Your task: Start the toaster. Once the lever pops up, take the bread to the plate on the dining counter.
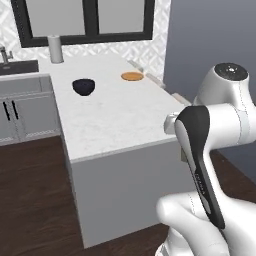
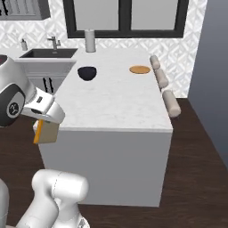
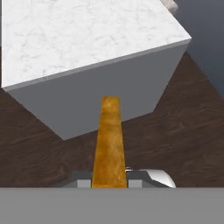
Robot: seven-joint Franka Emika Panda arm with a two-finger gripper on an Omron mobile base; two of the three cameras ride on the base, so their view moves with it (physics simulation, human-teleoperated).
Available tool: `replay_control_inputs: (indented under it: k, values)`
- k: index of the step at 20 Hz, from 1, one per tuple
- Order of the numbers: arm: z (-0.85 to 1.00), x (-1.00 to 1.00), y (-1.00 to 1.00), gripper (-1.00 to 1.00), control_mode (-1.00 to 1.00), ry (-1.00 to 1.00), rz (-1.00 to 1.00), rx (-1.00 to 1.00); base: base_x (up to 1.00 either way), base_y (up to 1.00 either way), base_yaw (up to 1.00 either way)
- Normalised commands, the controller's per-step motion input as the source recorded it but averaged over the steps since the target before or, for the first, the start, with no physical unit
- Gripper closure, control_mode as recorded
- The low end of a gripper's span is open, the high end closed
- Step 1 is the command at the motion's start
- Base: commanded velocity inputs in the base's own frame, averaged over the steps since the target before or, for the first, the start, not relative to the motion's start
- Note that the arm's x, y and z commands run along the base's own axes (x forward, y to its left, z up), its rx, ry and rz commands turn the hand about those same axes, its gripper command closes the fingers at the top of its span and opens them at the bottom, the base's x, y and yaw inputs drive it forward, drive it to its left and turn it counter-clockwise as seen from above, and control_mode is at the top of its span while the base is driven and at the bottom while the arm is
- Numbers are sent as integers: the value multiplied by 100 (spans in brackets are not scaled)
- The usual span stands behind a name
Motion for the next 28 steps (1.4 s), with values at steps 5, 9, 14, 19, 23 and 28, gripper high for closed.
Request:
replay_control_inputs:
  k: [5, 9, 14, 19, 23, 28]
  values:
    - [0, 0, 0, 100, 100, 0, 0, 0, 39, -100, 7]
    - [0, 0, 0, 100, 100, 0, 0, 0, 44, -100, 8]
    - [0, 0, 0, 100, 100, 0, 0, 0, 55, -100, 13]
    - [0, 0, 0, 100, 100, 0, 0, 0, 67, -100, 16]
    - [0, 0, 0, 100, 100, 0, 0, 0, 81, -100, 15]
    - [0, 0, 0, 100, 100, 0, 0, 0, 100, -100, 10]
